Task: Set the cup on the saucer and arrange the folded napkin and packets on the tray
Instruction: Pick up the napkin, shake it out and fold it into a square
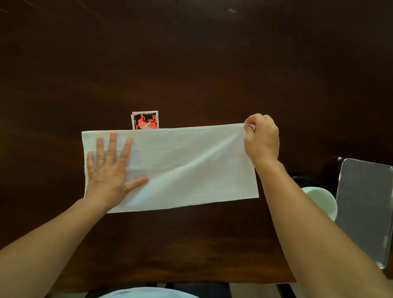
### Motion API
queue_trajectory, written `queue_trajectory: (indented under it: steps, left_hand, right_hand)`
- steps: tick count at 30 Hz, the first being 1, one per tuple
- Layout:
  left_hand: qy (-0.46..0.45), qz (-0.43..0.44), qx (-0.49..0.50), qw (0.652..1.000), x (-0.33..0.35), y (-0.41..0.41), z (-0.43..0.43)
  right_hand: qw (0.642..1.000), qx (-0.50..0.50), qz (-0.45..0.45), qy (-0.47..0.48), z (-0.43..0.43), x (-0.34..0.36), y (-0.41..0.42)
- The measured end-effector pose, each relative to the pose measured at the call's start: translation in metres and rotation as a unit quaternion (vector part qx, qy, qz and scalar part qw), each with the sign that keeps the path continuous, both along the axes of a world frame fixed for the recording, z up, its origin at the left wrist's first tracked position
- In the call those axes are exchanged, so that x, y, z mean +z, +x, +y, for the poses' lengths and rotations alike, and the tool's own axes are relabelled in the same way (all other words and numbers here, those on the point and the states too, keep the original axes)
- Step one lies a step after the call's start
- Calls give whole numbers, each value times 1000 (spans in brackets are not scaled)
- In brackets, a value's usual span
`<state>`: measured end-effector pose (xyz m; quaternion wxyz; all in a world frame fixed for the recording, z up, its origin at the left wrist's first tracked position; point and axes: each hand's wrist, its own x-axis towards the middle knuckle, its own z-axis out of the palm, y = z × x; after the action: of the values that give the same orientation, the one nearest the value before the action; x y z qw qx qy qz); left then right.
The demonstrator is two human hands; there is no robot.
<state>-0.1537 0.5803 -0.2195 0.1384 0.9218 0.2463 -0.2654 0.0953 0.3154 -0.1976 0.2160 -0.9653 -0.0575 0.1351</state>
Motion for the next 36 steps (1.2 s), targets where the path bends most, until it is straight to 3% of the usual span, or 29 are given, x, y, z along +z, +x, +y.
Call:
queue_trajectory:
  steps: [8, 11, 13, 18, 23, 28, 32, 36]
  left_hand:
    - [12, -17, 24, 1000, 3, -2, -7]
    - [25, -63, -37, 997, 5, -4, -17]
    - [13, -86, -94, 992, 4, -1, -26]
    - [15, -83, -147, 986, -7, 11, -40]
    - [70, -94, -152, 981, -24, -4, -26]
    - [76, -105, -137, 982, -25, -6, -24]
    - [52, -116, -116, 985, -21, -15, -27]
    - [43, -123, -157, 979, -20, -29, -35]
  right_hand:
    - [992, -100, 8, 71, 10, 3, 5]
    - [991, -105, -2, 83, 9, 15, -15]
    - [996, -50, 8, 75, 8, 17, -43]
    - [979, 160, 90, -90, 13, -2, -113]
    - [955, 173, 83, -226, -22, -30, -123]
    - [954, 168, 84, -232, -39, -31, -120]
    - [973, 107, 89, -184, 2, -14, -129]
    - [968, 228, 75, -78, 100, -4, -168]
